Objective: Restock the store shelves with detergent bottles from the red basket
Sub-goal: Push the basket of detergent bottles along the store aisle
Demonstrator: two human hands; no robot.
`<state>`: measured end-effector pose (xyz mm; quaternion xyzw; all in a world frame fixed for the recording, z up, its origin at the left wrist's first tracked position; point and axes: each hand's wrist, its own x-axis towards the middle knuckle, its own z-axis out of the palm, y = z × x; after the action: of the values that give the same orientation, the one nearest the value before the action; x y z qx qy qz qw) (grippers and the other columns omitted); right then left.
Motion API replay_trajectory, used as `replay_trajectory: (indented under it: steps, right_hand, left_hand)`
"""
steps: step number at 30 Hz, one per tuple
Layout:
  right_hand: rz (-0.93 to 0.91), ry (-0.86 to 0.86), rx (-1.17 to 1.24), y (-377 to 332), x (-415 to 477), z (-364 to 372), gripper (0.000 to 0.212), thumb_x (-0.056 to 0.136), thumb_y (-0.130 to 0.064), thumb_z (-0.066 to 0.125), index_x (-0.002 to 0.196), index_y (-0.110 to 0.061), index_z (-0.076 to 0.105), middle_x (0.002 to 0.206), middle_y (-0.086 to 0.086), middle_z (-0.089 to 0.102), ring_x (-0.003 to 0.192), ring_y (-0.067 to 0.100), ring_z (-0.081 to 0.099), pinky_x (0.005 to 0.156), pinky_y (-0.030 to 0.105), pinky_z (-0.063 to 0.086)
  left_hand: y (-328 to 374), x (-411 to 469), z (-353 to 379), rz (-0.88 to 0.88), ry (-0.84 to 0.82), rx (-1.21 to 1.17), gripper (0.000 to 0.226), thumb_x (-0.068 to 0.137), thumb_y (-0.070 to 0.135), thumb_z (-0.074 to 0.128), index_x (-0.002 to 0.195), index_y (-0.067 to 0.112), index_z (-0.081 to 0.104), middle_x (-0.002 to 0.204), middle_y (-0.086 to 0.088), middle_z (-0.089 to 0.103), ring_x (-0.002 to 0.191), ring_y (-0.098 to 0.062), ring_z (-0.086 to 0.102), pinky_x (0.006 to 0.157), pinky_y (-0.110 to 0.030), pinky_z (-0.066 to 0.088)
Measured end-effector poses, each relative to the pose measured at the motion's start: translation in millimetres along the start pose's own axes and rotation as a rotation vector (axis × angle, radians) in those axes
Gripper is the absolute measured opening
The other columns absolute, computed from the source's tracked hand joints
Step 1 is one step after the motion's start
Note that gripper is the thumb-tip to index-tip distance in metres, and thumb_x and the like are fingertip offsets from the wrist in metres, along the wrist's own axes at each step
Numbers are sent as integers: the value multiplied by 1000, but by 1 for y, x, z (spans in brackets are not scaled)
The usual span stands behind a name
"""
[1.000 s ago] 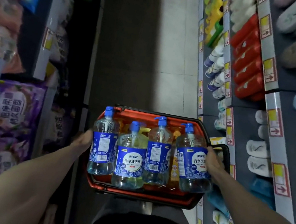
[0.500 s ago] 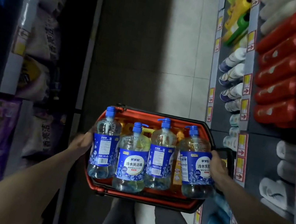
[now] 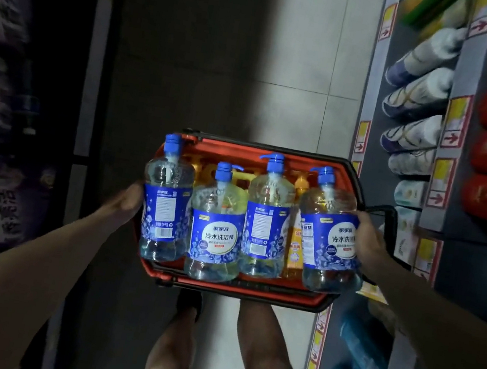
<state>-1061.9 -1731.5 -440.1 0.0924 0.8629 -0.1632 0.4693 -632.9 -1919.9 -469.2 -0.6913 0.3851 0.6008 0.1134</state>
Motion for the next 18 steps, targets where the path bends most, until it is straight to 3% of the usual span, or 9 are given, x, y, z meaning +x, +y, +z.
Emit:
replay_trajectory:
  steps: [2,3,5,7,9,11,14,16,18]
  right_hand:
    - [-6,-10,9,-8,12,1,47,107,-44,48,98,-5,72,62,5,72,57,22,68,54,23,55]
    - [-18,-13,12,-13,14,1,44,108,-41,46,98,-7,70,61,5,71,57,22,65,48,23,50]
    - [-35,8,-8,-20,28,2,47,108,-45,45,105,-5,72,81,12,73,70,27,65,54,28,45]
    - [-37,59,-12,-24,42,1,56,105,-51,46,110,-4,74,97,17,75,82,32,69,60,31,46]
    - [-43,77,-26,-25,55,2,54,105,-50,46,106,-4,74,90,17,73,81,32,68,61,32,46]
    - [-57,79,-31,-28,67,2,49,105,-47,47,96,-7,73,83,13,70,77,31,67,60,31,45]
    - [-57,59,29,-36,77,1,43,104,-44,48,86,-13,72,81,11,69,70,27,64,60,31,46]
    - [-28,47,65,-37,80,3,42,102,-43,50,79,-15,71,82,13,70,67,26,65,61,32,48]
    - [-22,50,84,-38,76,2,40,102,-41,50,77,-16,69,80,12,69,65,25,64,58,30,47]
  left_hand:
    - [19,3,6,-10,-15,-14,50,115,26,31,151,-5,47,154,-24,52,110,-24,56,62,-17,44]
    - [23,6,11,-8,-29,-48,50,116,25,30,151,-6,47,153,-23,52,105,-22,58,61,-16,44]
    - [31,23,16,7,8,-68,50,116,25,28,148,-5,50,148,-20,55,100,-20,60,65,-17,45]
    - [36,40,21,40,42,-31,55,117,30,21,138,-1,61,143,-16,60,115,-25,60,85,-26,45]
    - [41,49,28,64,76,5,63,116,42,16,130,8,67,137,-14,65,125,-27,59,102,-37,42]
    - [44,56,35,59,77,32,64,115,48,16,126,13,68,134,-12,67,123,-27,60,104,-42,42]
    - [57,59,43,34,79,51,62,116,46,17,126,9,66,124,-7,66,115,-23,58,97,-37,39]
    - [53,66,40,22,103,60,71,109,64,20,120,15,70,121,-3,68,115,-23,60,101,-40,42]
    - [19,109,27,42,107,57,88,82,99,24,112,33,75,123,-2,74,117,-26,66,109,-54,46]
